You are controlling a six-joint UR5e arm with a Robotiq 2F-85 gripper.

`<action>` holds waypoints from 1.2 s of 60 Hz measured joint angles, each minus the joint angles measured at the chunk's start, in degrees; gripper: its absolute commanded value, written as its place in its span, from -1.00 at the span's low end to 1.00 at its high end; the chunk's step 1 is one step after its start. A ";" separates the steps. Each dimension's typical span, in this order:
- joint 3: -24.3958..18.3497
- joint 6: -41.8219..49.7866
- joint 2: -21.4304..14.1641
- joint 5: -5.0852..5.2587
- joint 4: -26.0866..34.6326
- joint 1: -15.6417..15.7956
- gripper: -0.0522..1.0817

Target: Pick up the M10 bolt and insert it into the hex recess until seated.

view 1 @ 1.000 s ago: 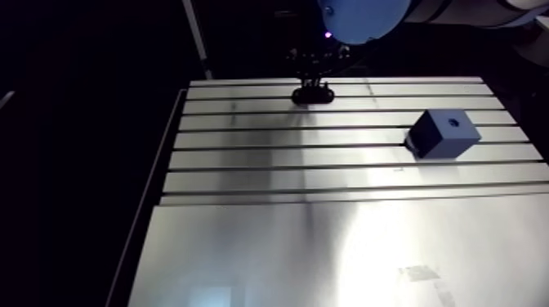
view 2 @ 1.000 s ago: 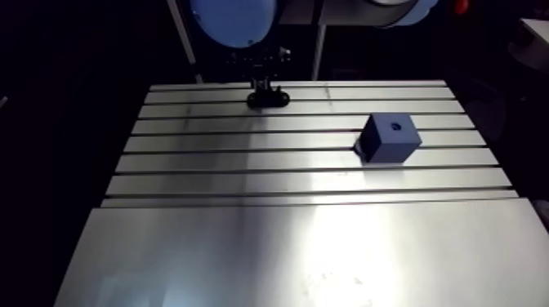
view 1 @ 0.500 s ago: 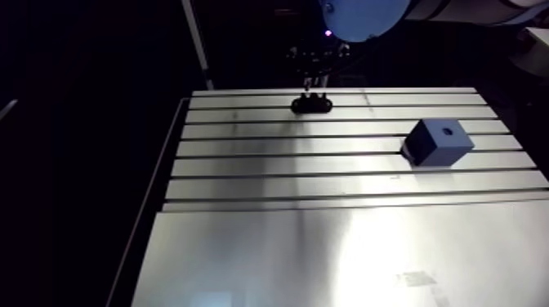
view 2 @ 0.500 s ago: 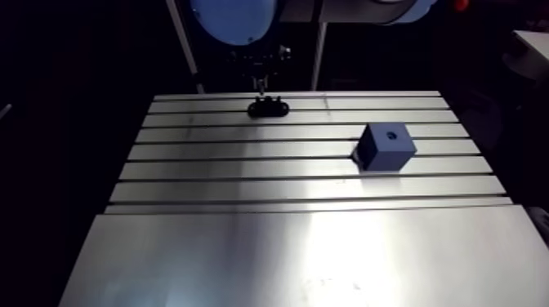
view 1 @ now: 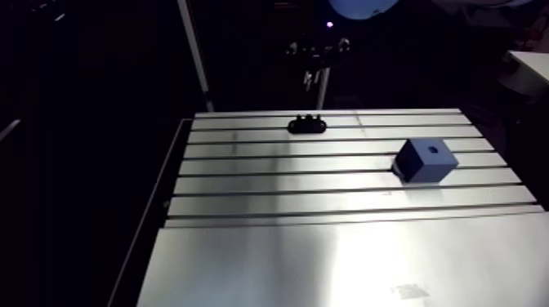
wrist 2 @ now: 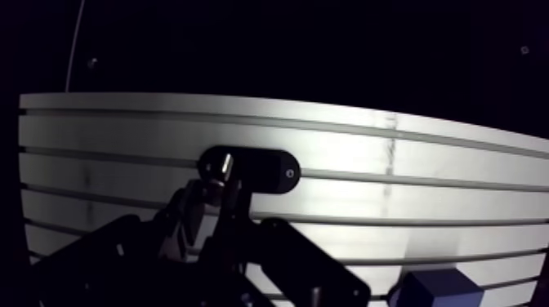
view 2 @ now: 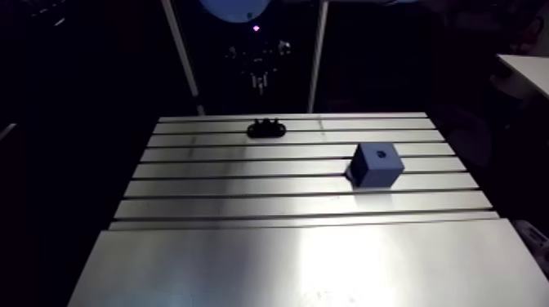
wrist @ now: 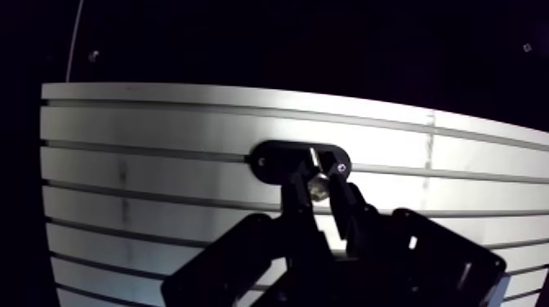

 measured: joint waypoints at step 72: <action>-11.93 -35.67 -6.70 -3.73 34.19 -11.13 0.74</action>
